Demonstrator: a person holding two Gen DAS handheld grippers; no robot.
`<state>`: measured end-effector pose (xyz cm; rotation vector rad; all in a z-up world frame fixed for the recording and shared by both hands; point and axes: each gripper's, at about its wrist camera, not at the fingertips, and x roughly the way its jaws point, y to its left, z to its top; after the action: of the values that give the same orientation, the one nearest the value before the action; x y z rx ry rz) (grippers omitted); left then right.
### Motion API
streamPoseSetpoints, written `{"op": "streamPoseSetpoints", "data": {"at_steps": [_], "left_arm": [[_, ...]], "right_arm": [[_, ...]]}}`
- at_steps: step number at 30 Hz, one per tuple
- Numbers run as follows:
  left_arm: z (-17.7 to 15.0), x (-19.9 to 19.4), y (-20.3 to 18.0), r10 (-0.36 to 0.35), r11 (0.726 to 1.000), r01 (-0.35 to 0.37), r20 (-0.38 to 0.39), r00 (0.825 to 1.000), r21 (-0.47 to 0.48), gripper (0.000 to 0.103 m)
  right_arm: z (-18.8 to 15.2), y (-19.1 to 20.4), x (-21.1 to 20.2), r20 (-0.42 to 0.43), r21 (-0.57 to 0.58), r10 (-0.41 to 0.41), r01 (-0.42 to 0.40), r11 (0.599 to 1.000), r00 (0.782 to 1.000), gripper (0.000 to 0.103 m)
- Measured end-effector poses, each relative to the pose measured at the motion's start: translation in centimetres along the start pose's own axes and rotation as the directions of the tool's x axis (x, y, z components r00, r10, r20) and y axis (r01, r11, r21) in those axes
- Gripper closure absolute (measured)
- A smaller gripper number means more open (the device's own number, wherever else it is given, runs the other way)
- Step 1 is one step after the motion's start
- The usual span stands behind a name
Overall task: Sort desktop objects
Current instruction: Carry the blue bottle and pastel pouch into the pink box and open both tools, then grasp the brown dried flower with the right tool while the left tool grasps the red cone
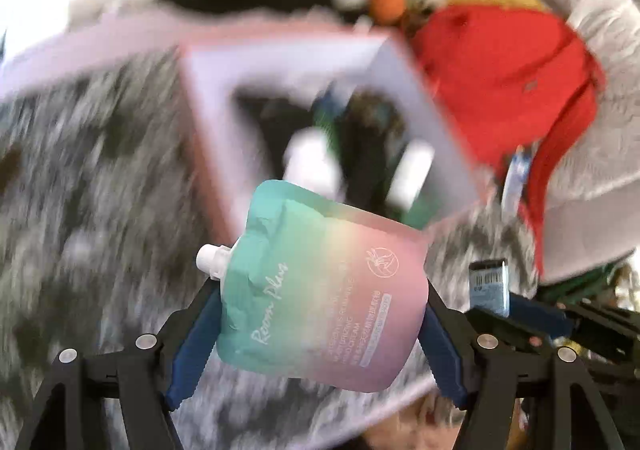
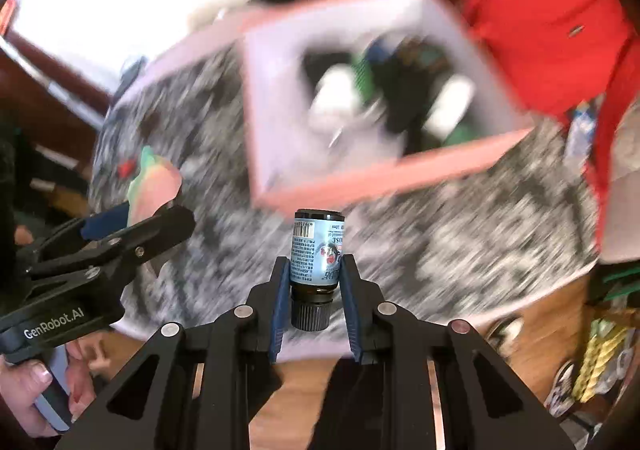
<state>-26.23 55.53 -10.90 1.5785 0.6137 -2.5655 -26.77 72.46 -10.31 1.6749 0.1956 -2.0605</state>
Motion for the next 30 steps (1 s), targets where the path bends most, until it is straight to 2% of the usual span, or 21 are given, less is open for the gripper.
{"op": "streamPoseSetpoints", "data": {"at_steps": [3, 6, 7, 8, 9, 10, 13, 16, 25, 28, 30], "left_arm": [[4.7, 1.6, -1.9, 0.015, 1.0, -0.016, 0.067, 0.998, 0.009, 0.024], [8.2, 3.6, -2.6, 0.073, 0.997, -0.072, 0.063, 0.995, -0.003, 0.018], [8.8, 3.9, -2.5, 0.092, 0.996, -0.091, 0.062, 0.994, -0.007, 0.018], [9.4, 4.3, -2.4, 0.111, 0.994, -0.11, 0.06, 0.992, -0.011, 0.018], [9.7, 4.4, -2.2, 0.124, 0.992, -0.123, 0.063, 0.99, -0.02, 0.017], [9.9, 4.4, -1.9, 0.133, 0.991, -0.13, 0.07, 0.989, -0.035, 0.015], [9.9, 4.3, -1.0, 0.149, 0.987, -0.143, 0.071, 0.986, -0.076, 0.013], [9.8, 4.0, -0.7, 0.172, 0.983, -0.165, 0.081, 0.982, -0.081, 0.013], [9.1, 2.0, 1.5, 0.177, 0.98, -0.166, 0.101, 0.979, -0.106, 0.013], [8.5, 0.4, 5.0, 0.22, 0.968, -0.203, 0.113, 0.969, -0.148, 0.013], [7.2, -0.8, 9.0, 0.263, 0.95, -0.238, 0.108, 0.959, -0.201, 0.013]], "right_arm": [[4.6, -2.6, -0.7, 0.073, -0.022, -0.014, 0.015, 1.0, 0.997, 0.076], [9.3, -4.4, 0.5, 0.088, -0.042, -0.028, 0.032, 0.999, 0.996, 0.075], [10.8, -4.9, 1.1, 0.083, -0.048, -0.036, 0.04, 0.998, 0.996, 0.069], [12.0, -5.3, 1.4, 0.094, -0.041, -0.066, 0.07, 0.997, 0.993, 0.042], [12.9, -5.6, 1.3, 0.121, -0.035, -0.086, 0.09, 0.995, 0.989, 0.029], [13.7, -5.8, 1.2, 0.15, -0.03, -0.102, 0.107, 0.994, 0.983, 0.021], [14.9, -5.7, 1.0, 0.179, -0.053, -0.098, 0.109, 0.993, 0.979, 0.021], [15.0, -5.4, 1.5, 0.163, -0.06, -0.069, 0.08, 0.995, 0.984, 0.021], [13.4, -3.2, 2.9, 0.134, -0.079, -0.055, 0.066, 0.995, 0.989, 0.021], [13.3, -1.0, 3.3, 0.125, -0.1, -0.04, 0.053, 0.994, 0.991, 0.021], [13.3, 1.3, 3.9, 0.114, -0.132, -0.015, 0.03, 0.991, 0.993, 0.021]]}}
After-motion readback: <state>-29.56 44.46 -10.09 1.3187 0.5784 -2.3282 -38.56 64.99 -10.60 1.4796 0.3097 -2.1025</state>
